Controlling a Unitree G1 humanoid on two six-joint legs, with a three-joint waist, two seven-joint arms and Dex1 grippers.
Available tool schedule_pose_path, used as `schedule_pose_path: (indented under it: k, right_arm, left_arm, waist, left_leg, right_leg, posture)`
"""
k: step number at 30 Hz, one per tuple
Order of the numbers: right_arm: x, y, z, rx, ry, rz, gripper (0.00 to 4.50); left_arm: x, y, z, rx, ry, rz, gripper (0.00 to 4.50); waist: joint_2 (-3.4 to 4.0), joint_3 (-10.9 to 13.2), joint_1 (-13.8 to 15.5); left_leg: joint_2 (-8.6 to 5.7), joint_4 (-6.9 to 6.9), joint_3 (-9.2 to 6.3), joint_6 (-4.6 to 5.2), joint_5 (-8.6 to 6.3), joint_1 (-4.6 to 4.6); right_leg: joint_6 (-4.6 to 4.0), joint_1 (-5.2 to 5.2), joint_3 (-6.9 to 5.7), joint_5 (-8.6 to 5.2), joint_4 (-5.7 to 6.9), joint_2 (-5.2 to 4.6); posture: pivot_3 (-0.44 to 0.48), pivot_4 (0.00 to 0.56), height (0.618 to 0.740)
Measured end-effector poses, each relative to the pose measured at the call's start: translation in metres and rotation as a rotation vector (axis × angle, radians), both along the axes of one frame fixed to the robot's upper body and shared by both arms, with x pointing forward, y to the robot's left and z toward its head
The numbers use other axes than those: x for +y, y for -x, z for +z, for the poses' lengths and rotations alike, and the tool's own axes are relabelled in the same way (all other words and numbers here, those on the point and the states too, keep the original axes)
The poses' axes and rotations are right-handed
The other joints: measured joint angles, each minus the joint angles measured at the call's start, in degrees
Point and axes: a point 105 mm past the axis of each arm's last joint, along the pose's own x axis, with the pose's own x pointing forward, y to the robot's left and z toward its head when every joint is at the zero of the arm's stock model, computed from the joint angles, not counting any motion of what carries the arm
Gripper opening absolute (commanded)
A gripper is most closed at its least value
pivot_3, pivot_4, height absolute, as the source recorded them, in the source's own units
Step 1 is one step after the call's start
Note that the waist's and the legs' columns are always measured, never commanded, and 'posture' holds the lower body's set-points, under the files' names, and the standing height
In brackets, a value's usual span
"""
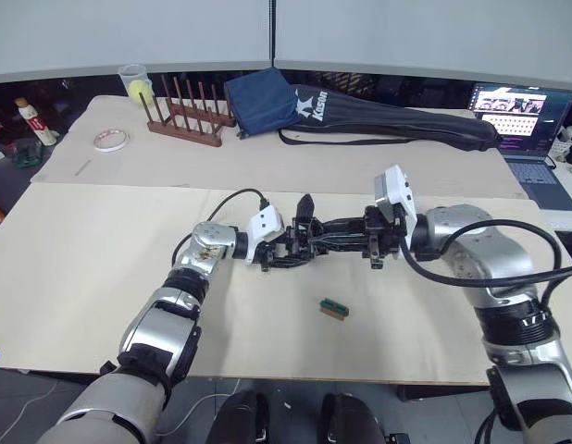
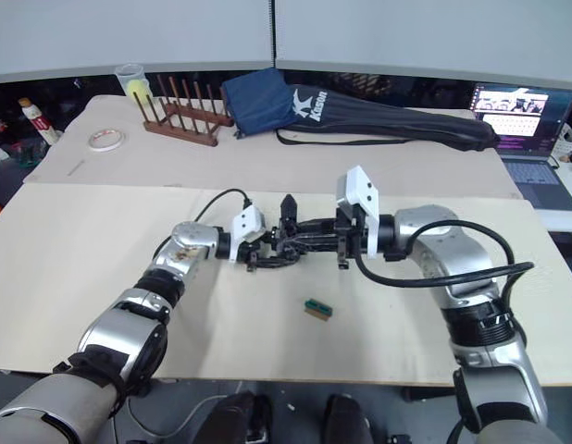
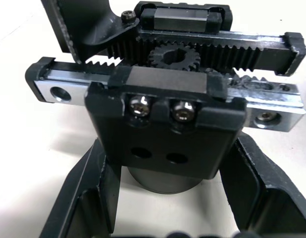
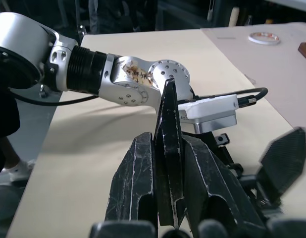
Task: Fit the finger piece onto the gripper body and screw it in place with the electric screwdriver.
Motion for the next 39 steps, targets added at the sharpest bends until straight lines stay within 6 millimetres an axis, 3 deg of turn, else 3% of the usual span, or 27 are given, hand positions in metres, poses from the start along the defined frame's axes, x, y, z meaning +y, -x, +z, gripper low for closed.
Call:
schedule_pose_path:
  k: [15, 39]
  right_arm:
    - [0.02, -0.032, -0.028, 0.006, -0.076, 0.014, 0.32]
    - [0.017, -0.035, -0.04, -0.017, -0.081, 0.026, 0.32]
  left_arm:
    - [0.0, 0.004, 0.0, -0.029, -0.02, -0.046, 2.28]
    - [0.003, 0.003, 0.0, -0.022, -0.026, -0.039, 2.28]
  waist:
    - [0.01, 0.0, -0.4]
    - [0.02, 0.0, -0.8]
  left_leg:
    - [-0.01, -0.04, 0.0, -0.01, 0.01, 0.0]
    - [0.0, -0.02, 0.0, -0.03, 0.02, 0.06]
  right_leg:
    - [0.01, 0.03, -0.04, 0.0, 0.14, 0.01]
    - [0.01, 0.1, -0.04, 0.0, 0.15, 0.01]
  posture:
    - [0.0, 0.15, 0.73]
    - [0.0, 0.15, 0.73]
